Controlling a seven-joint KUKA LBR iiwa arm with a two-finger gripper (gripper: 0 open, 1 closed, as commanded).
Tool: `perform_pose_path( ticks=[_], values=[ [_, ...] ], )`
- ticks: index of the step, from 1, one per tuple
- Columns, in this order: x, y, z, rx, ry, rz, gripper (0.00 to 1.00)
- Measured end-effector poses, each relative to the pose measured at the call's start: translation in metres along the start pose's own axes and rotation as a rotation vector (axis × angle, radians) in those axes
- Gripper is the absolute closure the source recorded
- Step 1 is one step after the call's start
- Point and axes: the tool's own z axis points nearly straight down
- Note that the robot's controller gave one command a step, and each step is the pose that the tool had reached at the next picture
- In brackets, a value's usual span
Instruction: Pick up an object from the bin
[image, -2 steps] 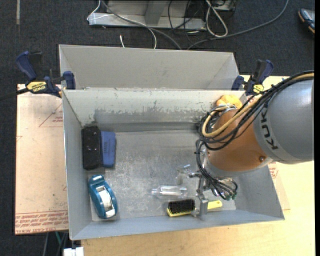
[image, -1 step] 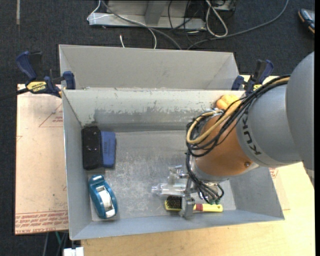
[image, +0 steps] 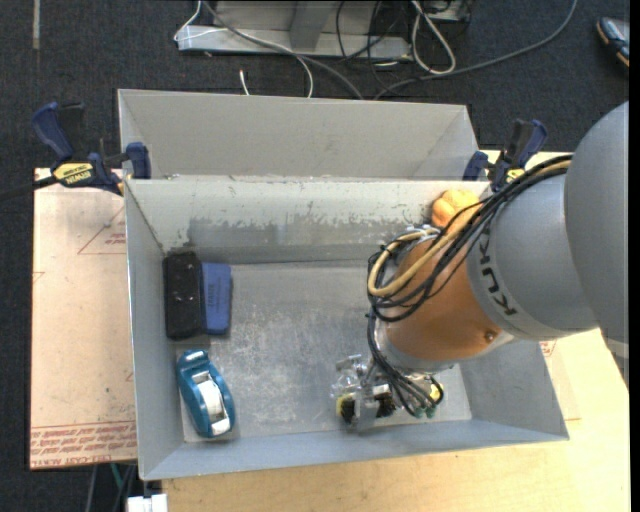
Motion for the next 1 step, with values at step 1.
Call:
perform_pose_path(
  ticks=[1],
  values=[
    [0.0000, 0.0001, -0.0001, 0.000, 0.000, -0.001, 1.00]
  ],
)
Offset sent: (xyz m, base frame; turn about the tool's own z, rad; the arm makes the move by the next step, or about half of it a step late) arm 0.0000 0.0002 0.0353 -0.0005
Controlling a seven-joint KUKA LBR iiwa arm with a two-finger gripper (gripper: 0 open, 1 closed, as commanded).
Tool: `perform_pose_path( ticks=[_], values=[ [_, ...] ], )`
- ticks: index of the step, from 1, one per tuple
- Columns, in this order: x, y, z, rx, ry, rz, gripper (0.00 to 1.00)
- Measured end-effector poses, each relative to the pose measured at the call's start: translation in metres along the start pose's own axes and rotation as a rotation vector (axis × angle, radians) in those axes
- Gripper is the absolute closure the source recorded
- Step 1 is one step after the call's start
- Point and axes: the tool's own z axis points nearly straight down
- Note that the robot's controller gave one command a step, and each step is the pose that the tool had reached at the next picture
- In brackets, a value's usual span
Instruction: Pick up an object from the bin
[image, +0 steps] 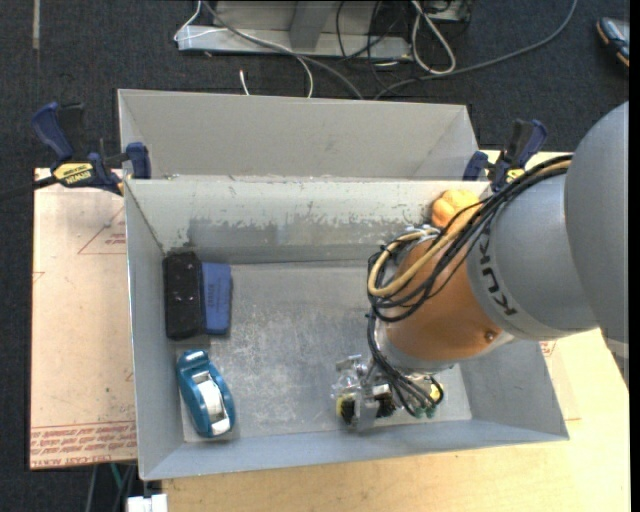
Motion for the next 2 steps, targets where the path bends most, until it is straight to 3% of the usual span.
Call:
perform_pose_path(
  ticks=[2],
  values=[
    [0.000, 0.000, -0.035, 0.000, -0.001, -0.001, 1.00]
  ],
)
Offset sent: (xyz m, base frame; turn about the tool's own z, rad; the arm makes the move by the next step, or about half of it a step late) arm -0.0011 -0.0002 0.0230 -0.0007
